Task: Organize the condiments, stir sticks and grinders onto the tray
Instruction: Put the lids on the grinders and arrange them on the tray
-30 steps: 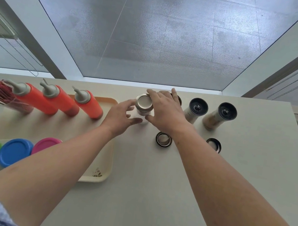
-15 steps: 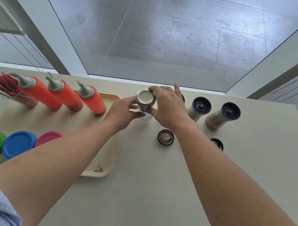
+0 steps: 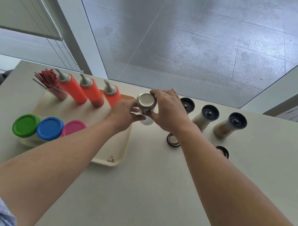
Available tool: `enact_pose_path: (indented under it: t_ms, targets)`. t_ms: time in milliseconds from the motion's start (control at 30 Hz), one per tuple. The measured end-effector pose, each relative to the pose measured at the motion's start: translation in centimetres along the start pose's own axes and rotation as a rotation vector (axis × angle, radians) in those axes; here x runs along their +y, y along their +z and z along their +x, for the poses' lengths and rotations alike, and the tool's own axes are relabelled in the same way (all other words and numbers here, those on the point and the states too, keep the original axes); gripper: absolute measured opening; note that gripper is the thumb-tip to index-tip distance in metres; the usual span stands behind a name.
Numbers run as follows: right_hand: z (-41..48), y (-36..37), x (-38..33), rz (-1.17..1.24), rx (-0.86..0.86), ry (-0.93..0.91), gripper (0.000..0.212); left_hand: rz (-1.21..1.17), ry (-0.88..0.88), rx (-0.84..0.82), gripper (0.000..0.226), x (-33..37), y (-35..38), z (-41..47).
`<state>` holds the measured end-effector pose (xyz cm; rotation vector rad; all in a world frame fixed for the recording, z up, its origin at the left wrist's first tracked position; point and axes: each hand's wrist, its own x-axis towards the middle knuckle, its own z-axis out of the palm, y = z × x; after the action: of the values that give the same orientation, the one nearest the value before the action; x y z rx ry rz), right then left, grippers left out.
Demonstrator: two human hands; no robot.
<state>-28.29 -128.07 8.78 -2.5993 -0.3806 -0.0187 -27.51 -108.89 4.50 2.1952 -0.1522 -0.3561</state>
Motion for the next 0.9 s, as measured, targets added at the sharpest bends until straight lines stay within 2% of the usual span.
enact_pose_path:
  t_ms: [200,533,700,900]
  targets:
    - [-0.3,0.5,-3.0,0.074,-0.011,-0.07,0.067,0.028,-0.006,0.042,0.036,0.0,-3.0,-3.4]
    - [1.8,0.4,-12.2,0.211,-0.039,-0.192,0.067,0.116,0.002,0.146,0.041,-1.2,-12.0,-8.2]
    - [4.2,2.9,-17.6,0.271,-0.029,-0.206,0.061,0.124,-0.047,0.172,0.036,-3.2,-17.2,-9.7]
    - [7.6,8.3,-23.7,0.332,-0.035,-0.19,0.051,0.158,-0.13,0.208,0.036,-8.9,-23.1,-10.5]
